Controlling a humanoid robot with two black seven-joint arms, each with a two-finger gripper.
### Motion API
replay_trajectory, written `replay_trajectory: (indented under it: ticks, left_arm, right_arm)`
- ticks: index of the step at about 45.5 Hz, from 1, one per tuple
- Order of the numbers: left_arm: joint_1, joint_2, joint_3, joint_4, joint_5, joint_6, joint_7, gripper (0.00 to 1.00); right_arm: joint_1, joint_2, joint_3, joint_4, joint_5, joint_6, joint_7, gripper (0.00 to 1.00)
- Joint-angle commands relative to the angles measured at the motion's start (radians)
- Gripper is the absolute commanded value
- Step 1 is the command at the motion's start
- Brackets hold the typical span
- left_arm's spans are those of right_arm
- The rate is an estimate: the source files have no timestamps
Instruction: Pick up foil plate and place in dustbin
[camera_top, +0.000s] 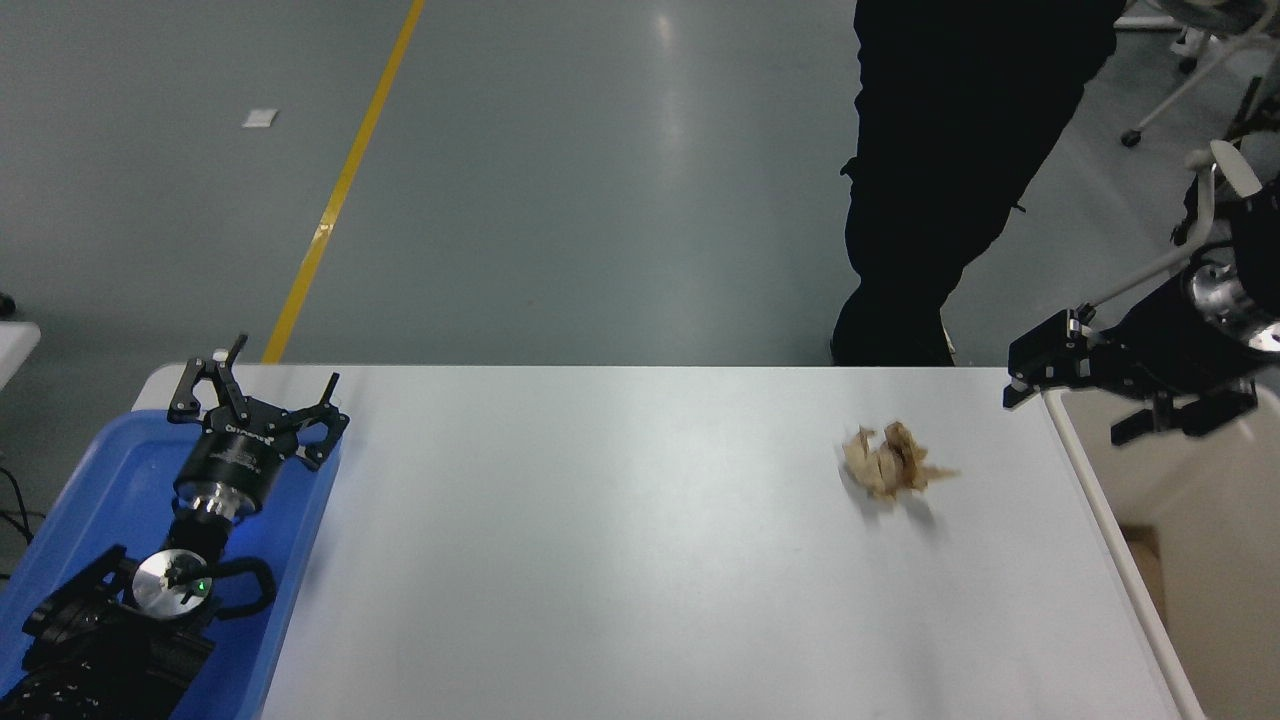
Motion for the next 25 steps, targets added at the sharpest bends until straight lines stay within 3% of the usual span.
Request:
replay_trajectory:
  ticks: [1, 9, 25]
  left_arm:
    - [0.000, 0.000, 0.000, 0.000, 0.001, 0.000, 0.000, 0.99]
    - [0.000, 0.000, 0.000, 0.000, 0.001, 0.000, 0.000, 0.99]
    - [-0.001, -0.001, 0.000, 0.000, 0.001, 0.000, 0.000, 0.99]
  right_arm:
    - [0.180, 0.162, -0.033, 0.051, 0.048, 0.023, 0.002, 1.00]
    - [0.177, 0.228, -0.007, 0.049, 0.054, 0.023, 0.004, 1.00]
    - [0.197, 0.249, -0.003, 0.039, 0.059, 0.023, 0.004, 1.00]
